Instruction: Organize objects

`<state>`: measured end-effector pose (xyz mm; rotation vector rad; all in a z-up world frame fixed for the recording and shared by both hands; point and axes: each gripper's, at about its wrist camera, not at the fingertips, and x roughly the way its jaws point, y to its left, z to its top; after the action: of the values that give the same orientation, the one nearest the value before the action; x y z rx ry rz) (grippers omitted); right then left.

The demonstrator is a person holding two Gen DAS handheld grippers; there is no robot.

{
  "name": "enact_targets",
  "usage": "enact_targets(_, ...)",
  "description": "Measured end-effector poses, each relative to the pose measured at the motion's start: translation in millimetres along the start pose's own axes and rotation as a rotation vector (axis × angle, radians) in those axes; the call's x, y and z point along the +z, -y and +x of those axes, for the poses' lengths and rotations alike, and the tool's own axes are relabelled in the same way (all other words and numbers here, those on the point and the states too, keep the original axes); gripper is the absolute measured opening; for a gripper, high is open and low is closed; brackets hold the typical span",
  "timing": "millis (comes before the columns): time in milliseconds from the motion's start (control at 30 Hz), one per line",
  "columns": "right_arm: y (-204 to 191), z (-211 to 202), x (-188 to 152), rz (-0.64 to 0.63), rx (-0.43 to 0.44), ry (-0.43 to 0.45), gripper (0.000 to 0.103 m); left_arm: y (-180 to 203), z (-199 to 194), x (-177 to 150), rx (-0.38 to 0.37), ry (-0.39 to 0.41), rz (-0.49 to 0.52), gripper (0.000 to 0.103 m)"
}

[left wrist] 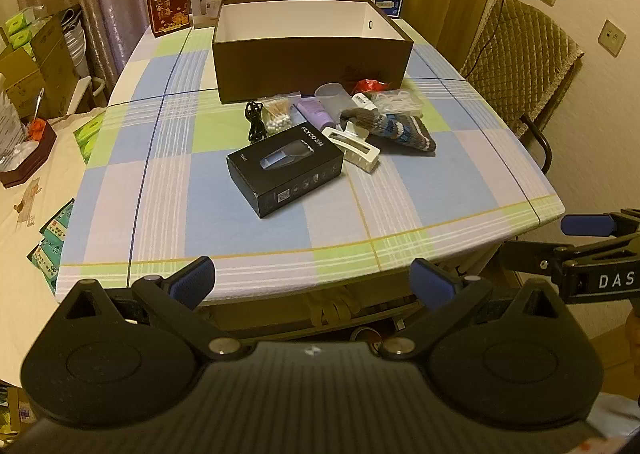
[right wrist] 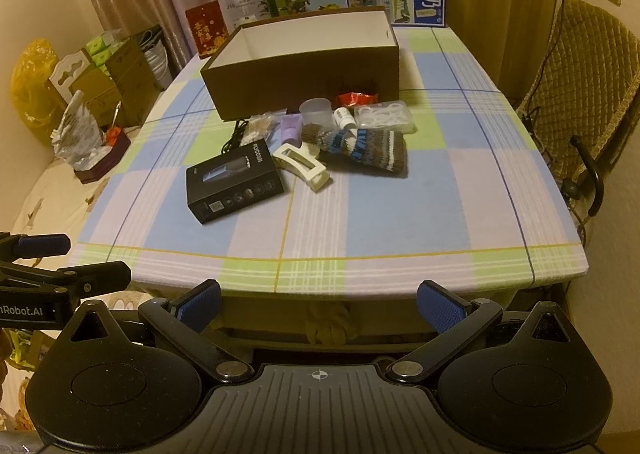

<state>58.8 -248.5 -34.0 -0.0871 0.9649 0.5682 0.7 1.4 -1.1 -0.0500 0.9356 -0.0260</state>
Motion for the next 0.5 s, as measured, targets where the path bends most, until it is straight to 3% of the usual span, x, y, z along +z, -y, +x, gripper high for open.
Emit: enact_targets(500,4.2,3.4,4.0,0.003,0.004,-0.003,0.101,4.0,5.1,6.4,0.005,-0.009,0.002,0.102)
